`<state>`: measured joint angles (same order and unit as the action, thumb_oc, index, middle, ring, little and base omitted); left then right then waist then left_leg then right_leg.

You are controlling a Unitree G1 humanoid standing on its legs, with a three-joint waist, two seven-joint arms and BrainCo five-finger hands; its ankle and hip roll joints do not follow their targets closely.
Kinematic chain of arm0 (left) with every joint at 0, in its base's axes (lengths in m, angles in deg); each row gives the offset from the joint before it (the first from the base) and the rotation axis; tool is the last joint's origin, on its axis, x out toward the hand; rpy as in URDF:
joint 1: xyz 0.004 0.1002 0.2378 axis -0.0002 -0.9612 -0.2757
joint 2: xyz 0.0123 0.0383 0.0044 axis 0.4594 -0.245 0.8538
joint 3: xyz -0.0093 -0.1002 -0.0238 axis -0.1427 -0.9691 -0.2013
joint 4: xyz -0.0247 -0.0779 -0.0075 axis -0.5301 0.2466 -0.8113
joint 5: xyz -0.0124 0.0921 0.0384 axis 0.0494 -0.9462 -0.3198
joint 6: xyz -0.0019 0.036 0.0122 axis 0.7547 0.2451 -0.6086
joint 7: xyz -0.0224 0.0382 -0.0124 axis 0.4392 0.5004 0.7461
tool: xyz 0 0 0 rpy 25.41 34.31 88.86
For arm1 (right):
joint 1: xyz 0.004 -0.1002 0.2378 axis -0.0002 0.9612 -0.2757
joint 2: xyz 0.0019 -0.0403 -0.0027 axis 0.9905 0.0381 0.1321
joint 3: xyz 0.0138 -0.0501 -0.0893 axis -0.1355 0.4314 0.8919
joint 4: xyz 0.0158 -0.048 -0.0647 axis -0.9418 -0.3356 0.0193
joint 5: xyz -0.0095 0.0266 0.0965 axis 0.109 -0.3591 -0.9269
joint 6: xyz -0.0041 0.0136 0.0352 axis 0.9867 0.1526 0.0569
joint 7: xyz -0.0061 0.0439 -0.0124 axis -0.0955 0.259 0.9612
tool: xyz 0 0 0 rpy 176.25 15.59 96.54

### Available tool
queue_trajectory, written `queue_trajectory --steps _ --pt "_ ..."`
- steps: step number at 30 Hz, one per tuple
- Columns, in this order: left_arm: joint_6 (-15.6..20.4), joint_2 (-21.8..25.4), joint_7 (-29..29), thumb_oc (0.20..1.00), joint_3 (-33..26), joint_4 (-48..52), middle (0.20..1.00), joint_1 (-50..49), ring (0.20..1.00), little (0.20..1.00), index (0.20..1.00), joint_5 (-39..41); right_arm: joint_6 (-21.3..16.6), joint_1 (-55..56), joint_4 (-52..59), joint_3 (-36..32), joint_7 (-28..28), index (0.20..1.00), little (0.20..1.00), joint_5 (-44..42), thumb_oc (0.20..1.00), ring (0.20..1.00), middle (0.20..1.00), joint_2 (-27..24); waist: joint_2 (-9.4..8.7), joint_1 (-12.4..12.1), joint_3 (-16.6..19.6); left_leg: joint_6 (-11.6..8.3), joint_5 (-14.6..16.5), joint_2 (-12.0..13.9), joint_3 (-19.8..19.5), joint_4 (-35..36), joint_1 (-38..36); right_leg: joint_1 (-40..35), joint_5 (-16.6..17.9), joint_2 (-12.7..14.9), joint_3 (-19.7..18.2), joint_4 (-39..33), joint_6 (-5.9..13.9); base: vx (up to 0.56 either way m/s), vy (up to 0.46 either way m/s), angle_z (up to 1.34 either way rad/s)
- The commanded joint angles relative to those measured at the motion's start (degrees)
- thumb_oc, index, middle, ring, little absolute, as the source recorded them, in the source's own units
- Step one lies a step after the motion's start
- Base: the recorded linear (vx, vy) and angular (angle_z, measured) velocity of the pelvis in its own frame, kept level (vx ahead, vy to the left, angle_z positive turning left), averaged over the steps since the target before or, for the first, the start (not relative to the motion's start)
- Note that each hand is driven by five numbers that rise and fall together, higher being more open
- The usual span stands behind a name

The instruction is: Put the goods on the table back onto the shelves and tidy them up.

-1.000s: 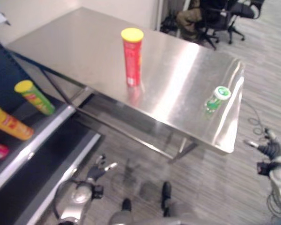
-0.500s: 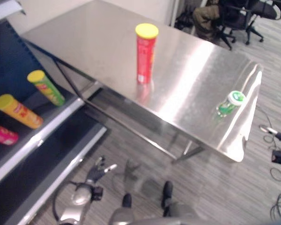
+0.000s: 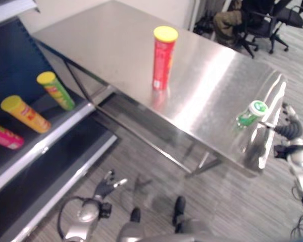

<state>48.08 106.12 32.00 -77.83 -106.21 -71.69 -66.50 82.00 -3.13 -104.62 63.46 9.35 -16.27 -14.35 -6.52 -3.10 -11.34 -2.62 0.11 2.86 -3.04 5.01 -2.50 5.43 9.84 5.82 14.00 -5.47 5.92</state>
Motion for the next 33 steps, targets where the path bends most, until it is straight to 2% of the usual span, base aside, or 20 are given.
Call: queue_trajectory --steps 1,20,21,22,23,24,33 --pt "2.06 3.11 0.23 1.0 1.06 1.96 1.0 2.51 1.0 1.0 1.0 -0.17 -2.19 -5.37 2.59 0.44 0.24 1.0 1.0 -0.65 1.0 1.0 1.0 -6.19 -0.7 -1.09 0.37 -1.28 3.98 2.23 -3.14 -0.01 1.83 -6.14 -8.09 6.51 0.02 0.47 7.67 0.02 -0.007 0.11" --pt "2.12 3.83 0.36 1.0 1.2 2.75 1.0 2.5 1.0 1.0 1.0 -0.26 -1.17 -10.11 1.47 8.43 -2.95 1.0 1.0 1.18 1.0 1.0 1.0 -7.13 -0.85 -2.19 -0.64 -1.43 3.39 2.16 -3.91 -0.01 3.24 -5.48 -8.03 6.7 0.82 0.47 7.54 0.0 -0.002 0.03" --pt "2.17 3.87 0.4 1.0 1.19 2.66 1.0 2.56 1.0 1.0 1.0 -0.25 -1.14 -10.29 1.19 8.89 -3.23 0.918 0.918 1.03 0.918 0.918 0.918 -7.07 -0.86 -2.24 -0.71 -1.44 3.36 2.13 -3.92 -0.01 3.24 -5.54 -7.99 6.72 0.9 0.47 7.53 0.0 0.0 0.0" --pt "2.22 3.82 0.34 1.0 1.19 2.47 1.0 2.51 1.0 1.0 1.0 -0.25 -0.98 -10.58 0.78 9.74 -3.9 0.363 0.363 1.31 0.363 0.363 0.363 -7.42 -0.88 -2.29 -0.74 -1.48 3.34 2.15 -3.92 -0.01 3.24 -5.62 -8.05 6.74 1.02 0.47 7.52 0.0 0.0 0.0" --pt "2.22 3.81 0.34 1.0 1.17 2.47 1.0 2.5 1.0 1.0 1.0 -0.25 -0.99 -10.62 0.75 9.78 -3.9 0.363 0.363 1.31 0.363 0.363 0.363 -7.42 -0.87 -2.27 -0.75 -1.48 3.34 2.15 -3.92 -0.01 3.24 -5.63 -8.06 6.74 1.03 0.47 7.52 0.0 0.0 0.0" --pt "2.27 3.76 0.3 1.0 0.98 2.61 1.0 2.44 1.0 1.0 1.0 -0.32 -0.68 -10.6 0.82 10.38 -4.7 0.2 0.2 1.82 0.2 0.2 0.2 -8.05 -0.92 -2.29 -0.82 -1.54 3.28 2.17 -3.99 -0.01 3.21 -5.74 -8.09 6.77 1.14 0.47 7.53 0.0 0.0 0.0" --pt "2.31 3.95 0.21 1.0 0.62 2.22 1.0 2.52 1.0 1.0 1.0 -0.55 -0.64 -9.34 2.26 10.11 -6.07 0.2 0.2 1.9 0.2 0.2 0.2 -9.7 -0.95 -1.95 -0.65 -1.71 3.33 2.2 -4.11 -0.01 3.02 -6.23 -8.22 6.92 1.66 0.47 7.62 0.0 -0.004 0.05"
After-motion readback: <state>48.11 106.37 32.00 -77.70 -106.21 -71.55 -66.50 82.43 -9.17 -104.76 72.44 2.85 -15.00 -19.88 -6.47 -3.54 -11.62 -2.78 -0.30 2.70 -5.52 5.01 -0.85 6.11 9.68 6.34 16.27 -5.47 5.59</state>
